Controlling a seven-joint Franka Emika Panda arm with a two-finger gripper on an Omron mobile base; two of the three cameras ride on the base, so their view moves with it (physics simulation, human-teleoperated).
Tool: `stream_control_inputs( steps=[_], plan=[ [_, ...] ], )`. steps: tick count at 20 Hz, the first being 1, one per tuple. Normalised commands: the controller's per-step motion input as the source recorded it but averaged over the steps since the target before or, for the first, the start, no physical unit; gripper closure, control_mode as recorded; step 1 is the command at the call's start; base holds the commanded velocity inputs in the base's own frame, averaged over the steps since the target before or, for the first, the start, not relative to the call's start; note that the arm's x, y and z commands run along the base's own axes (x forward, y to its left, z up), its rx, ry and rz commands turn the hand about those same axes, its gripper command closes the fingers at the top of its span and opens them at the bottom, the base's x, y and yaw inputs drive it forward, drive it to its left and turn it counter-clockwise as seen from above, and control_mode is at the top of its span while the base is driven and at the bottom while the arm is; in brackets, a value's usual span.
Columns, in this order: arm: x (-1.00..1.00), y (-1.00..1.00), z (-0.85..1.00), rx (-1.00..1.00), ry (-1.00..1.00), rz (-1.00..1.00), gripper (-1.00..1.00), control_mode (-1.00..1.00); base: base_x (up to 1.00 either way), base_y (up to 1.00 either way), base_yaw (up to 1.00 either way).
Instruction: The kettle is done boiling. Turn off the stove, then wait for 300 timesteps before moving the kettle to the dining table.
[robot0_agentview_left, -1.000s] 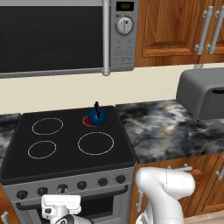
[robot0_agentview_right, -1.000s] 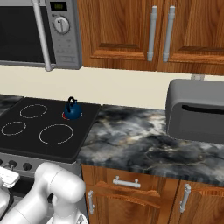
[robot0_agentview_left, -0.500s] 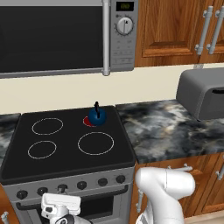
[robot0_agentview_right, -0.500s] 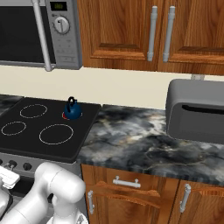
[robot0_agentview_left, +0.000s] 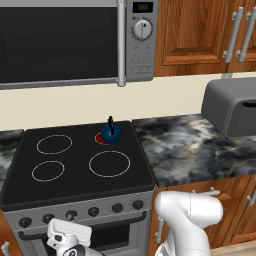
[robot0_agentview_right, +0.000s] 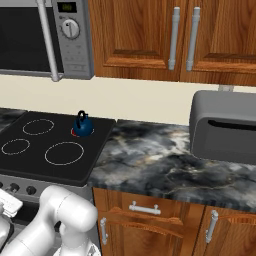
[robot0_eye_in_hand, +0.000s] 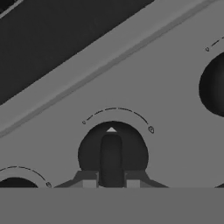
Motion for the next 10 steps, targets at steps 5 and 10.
stream_control_inputs(
  steps=[5,10],
  plan=[
    [-0.08,0.0,-0.13,0.19,-0.08,0.0,1.0,-1.0,0.0,0.0,0.0],
    [-0.04,0.0,-0.05,0.17,-0.06,0.0,1.0,-1.0,0.0,0.0,0.0]
  ],
)
